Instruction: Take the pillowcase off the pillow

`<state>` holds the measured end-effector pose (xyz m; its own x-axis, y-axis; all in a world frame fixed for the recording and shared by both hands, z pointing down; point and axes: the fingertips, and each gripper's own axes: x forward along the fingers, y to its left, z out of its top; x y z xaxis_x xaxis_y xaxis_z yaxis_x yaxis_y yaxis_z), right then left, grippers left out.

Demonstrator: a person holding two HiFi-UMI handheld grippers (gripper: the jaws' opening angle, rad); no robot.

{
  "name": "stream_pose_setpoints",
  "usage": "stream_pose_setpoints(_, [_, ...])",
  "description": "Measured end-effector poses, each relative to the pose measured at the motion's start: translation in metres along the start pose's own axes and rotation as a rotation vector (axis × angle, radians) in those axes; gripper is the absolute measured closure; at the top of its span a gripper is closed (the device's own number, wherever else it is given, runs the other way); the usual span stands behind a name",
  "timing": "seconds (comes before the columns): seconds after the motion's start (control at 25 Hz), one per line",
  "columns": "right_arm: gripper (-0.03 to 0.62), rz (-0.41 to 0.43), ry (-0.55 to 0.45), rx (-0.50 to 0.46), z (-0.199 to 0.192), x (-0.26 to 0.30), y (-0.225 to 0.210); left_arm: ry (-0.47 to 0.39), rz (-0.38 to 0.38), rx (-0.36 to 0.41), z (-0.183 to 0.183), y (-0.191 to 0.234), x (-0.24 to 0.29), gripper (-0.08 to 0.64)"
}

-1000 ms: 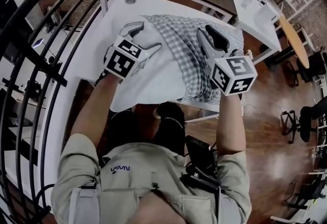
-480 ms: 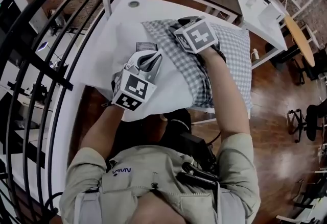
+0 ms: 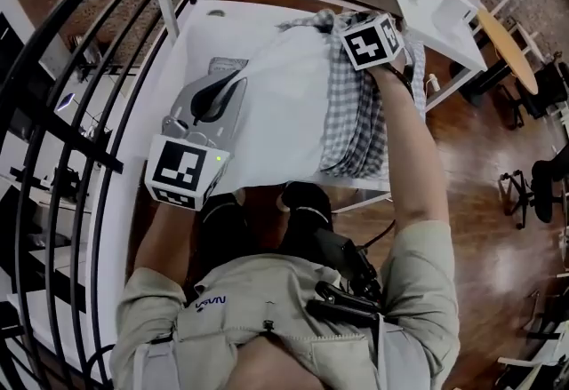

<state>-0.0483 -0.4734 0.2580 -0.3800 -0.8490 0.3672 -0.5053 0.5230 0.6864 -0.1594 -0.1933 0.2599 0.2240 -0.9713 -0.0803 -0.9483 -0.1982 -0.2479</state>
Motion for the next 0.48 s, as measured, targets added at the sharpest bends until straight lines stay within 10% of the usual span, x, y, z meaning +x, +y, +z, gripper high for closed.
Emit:
stream_pose_setpoints(0.24, [0.577,-0.107,0.142,0.183,-0.085,0.014,-0.051,0.033,0.052,-0.106,-0.026,0.028,0.005,0.546])
stream_pose_setpoints(0.48, [0.557,-0.023,0.012,0.157,-0.077,0.019,-0.018,0.154,0.053,-0.096,-0.096,0.038,0.042,0.532])
